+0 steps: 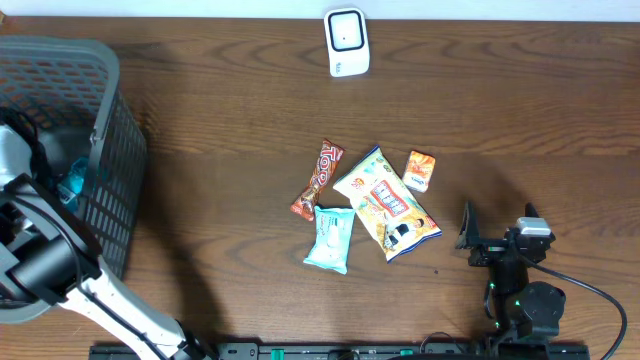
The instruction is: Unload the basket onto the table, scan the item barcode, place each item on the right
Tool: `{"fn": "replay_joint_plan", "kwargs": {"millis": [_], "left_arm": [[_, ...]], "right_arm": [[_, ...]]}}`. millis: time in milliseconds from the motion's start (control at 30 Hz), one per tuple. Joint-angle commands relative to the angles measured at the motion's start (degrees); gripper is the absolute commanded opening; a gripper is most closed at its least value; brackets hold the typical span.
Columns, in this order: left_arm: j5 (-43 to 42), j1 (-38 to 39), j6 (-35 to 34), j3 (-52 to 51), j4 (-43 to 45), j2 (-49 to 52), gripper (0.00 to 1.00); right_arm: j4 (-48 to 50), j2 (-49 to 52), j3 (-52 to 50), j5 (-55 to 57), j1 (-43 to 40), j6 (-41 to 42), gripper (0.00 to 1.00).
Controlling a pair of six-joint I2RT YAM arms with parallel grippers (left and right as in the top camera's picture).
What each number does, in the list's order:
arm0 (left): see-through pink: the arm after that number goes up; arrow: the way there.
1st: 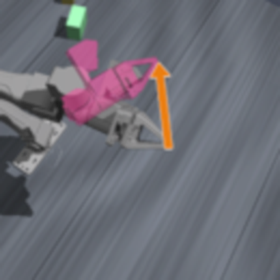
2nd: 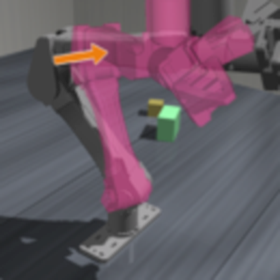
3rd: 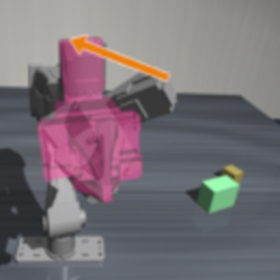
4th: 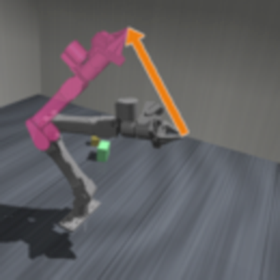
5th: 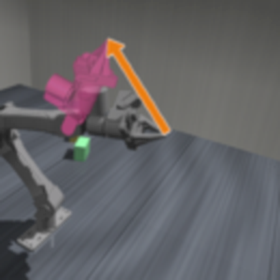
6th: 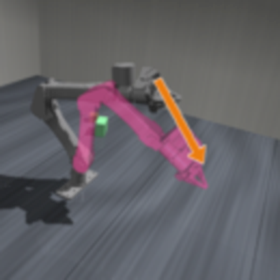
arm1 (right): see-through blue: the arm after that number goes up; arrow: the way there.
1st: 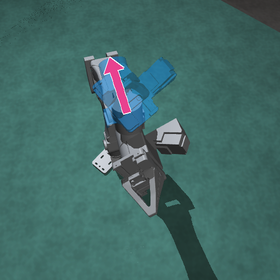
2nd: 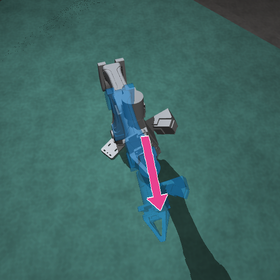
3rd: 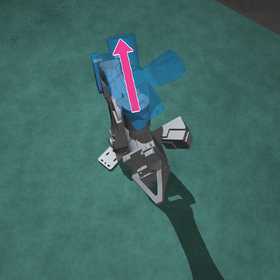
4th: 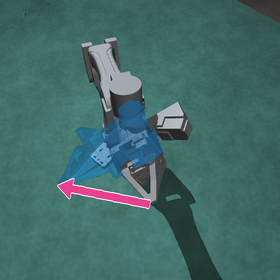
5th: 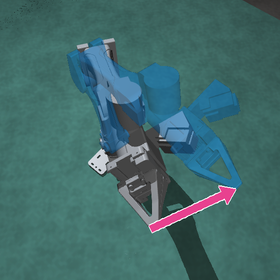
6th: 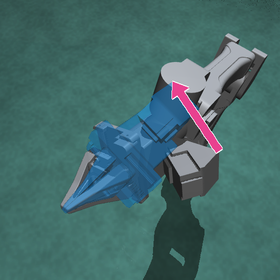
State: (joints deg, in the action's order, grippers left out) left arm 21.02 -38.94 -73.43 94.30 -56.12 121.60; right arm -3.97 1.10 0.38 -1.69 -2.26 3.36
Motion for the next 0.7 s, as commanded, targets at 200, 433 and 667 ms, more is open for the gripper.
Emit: {"fn": "replay_joint_plan", "kwargs": {"millis": [200,433,667], "left_arm": [[0.39,-0.04,1.88,1.25,-0.35,-17.51,0.53],[0.39,-0.04,1.88,1.25,-0.35,-27.78,0.53],[0.42,-0.04,1.9,1.25,-0.35,-34.42,0.54]], "right_arm": [[-0.15,0.02,-0.07,0.04,0.59,-0.66,0.99],[-0.15,0.02,-0.07,0.04,0.59,-0.66,0.99],[-0.17,0.02,-0.07,0.07,0.59,-0.66,0.99]]}}
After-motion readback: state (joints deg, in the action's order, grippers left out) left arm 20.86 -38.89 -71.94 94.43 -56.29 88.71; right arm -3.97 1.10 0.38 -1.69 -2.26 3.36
